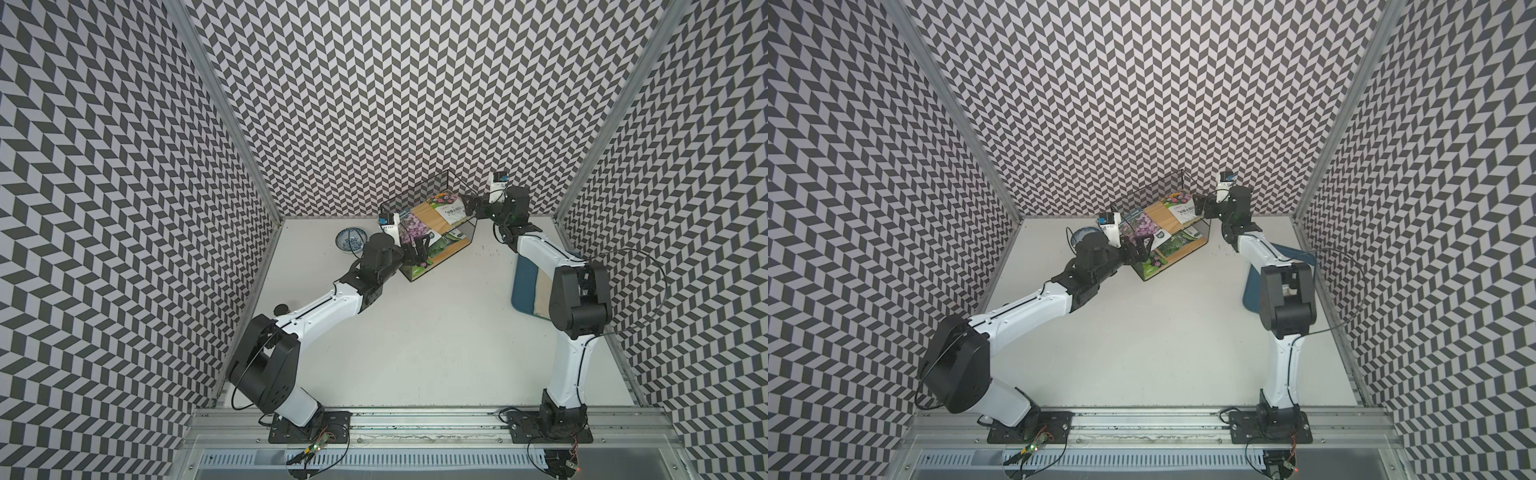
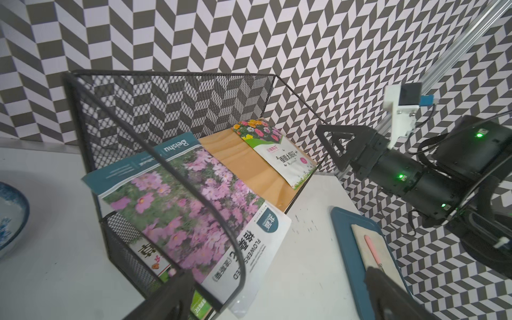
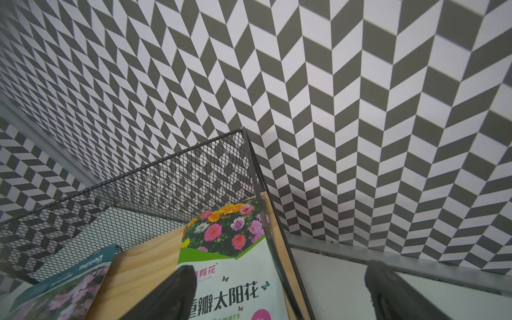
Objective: Take the seed bag off the shelf
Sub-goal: Adjust the shelf at the center of the board.
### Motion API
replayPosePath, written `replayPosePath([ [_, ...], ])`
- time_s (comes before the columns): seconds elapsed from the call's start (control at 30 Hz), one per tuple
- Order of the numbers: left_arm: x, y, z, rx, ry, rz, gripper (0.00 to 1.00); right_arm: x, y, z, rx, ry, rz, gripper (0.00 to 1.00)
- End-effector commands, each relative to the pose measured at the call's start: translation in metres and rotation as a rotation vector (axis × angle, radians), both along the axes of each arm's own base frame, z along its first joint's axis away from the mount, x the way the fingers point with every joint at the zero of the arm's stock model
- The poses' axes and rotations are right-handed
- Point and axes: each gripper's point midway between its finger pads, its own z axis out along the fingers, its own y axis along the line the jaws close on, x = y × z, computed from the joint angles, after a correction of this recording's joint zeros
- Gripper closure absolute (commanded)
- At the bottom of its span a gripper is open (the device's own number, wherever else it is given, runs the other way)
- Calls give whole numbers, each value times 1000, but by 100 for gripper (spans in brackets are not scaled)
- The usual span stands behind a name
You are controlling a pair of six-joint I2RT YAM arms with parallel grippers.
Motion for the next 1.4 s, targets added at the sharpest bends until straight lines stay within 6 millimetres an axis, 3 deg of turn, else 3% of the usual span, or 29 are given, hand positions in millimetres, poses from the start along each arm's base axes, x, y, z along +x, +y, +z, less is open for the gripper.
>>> replayPosePath([
  [0.0, 11, -4, -5, 53, 8, 19, 0, 8, 8, 12, 13, -62, 51, 0],
  [0.17, 22, 2, -13, 118, 5, 64, 0, 14, 16, 9, 52, -78, 108, 1],
  [0.4, 40, 19, -29, 167, 33, 104, 0, 3, 32, 10, 104, -87, 214, 21],
  [0.57, 53, 30, -37, 223, 52, 112, 0, -20, 29, 16, 111, -108, 214, 34],
  [0.93, 76, 52, -30, 284, 20, 104, 0, -77, 33, 36, 141, -114, 267, 45],
  [1.2, 89, 36, -30, 291, -10, 27, 0, -126, 38, 28, 138, -92, 255, 45],
  [1.37, 97, 27, -35, 275, 8, 5, 0, -142, 38, 20, 128, -68, 244, 45],
])
